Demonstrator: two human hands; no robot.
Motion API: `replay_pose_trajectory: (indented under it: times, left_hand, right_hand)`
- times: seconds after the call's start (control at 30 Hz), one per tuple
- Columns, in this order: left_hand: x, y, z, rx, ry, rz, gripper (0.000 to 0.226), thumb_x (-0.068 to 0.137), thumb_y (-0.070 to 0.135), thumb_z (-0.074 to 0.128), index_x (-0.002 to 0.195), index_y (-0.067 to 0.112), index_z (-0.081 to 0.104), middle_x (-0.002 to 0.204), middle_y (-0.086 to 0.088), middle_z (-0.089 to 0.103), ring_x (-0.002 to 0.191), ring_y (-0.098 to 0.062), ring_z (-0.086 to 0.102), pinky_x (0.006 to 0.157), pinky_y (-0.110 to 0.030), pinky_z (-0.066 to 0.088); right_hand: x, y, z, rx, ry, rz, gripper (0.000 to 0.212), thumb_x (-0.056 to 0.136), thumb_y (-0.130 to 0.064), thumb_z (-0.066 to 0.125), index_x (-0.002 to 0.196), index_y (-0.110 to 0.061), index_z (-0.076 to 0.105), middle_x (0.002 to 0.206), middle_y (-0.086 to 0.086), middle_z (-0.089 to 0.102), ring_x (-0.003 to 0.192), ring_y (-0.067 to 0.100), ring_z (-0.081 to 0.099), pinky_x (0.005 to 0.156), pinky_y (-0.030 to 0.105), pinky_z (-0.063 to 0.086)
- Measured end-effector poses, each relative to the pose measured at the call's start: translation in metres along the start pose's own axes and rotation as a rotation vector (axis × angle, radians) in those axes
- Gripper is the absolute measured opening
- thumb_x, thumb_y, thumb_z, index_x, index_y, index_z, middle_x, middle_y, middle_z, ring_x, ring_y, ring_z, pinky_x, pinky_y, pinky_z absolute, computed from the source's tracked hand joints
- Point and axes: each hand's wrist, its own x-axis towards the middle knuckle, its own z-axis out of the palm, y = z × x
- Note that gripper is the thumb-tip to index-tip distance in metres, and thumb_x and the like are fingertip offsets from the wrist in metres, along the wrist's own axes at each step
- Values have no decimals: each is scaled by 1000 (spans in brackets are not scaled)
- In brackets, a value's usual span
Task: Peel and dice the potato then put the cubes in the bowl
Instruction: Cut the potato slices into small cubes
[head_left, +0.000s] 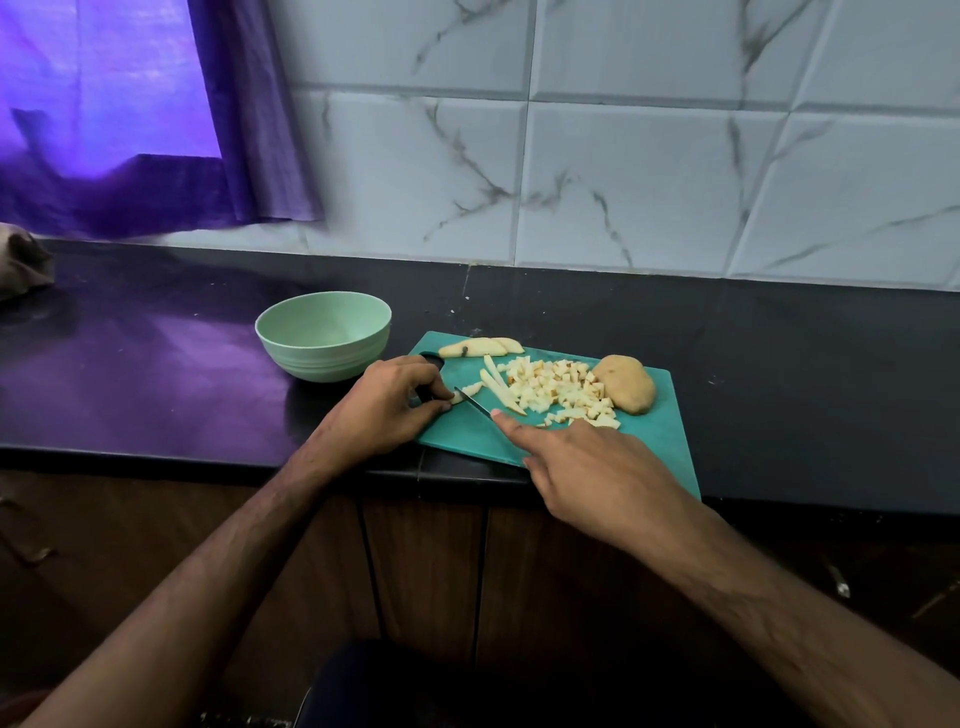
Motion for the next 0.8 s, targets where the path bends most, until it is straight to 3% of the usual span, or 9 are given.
replay_pose_trajectory:
  times: [0.2, 0.3, 0.4, 0.5, 0.6, 0.8]
  left_hand:
    - [0, 1, 0, 3, -7, -8, 12, 83, 10, 82, 89, 18, 76, 82, 15, 63, 77, 7, 59, 67, -5, 38]
    - [1, 1, 0, 0, 4, -10, 11, 86, 13, 81, 91, 20, 74, 86, 11, 68, 78, 1, 61, 67, -7, 40]
    - [1, 2, -1, -16, 19, -22, 9, 87, 17, 80, 92, 19, 73, 87, 12, 70, 81, 3, 61, 68, -6, 40]
    - [1, 2, -1, 0, 5, -10, 8, 86, 15, 81, 90, 18, 75, 86, 11, 69, 81, 10, 59, 68, -5, 39]
    - [1, 1, 0, 4, 5, -4, 7, 84, 12, 83, 88, 15, 77, 83, 13, 66, 85, 19, 55, 68, -3, 38]
    - [0, 1, -2, -2, 1, 8, 7, 84, 13, 82, 90, 17, 80, 82, 17, 63, 79, 8, 61, 66, -3, 39]
  right_hand:
    - [-4, -5, 4, -44, -48, 7, 63, 111, -29, 34, 160, -41, -3, 76, -3, 44, 64, 9, 41, 53, 28, 32]
    - [1, 5, -2, 136, -92, 24, 54, 111, -35, 32, 160, -44, 12, 79, -4, 52, 63, 8, 49, 55, 29, 41]
    - [2, 13, -11, 352, -102, 60, 51, 111, -35, 35, 158, -47, 21, 73, -4, 59, 45, 7, 56, 54, 30, 55]
    - [0, 13, -18, 500, -78, 72, 52, 111, -32, 37, 158, -47, 23, 63, -3, 59, 37, 8, 53, 43, 20, 47]
    - [-2, 8, -19, 511, -113, 61, 52, 111, -31, 37, 158, -47, 22, 62, -2, 61, 38, 8, 54, 42, 17, 44]
    - [-4, -1, -9, 436, -155, 50, 53, 111, -33, 36, 159, -47, 18, 74, -7, 58, 38, 6, 54, 43, 18, 46]
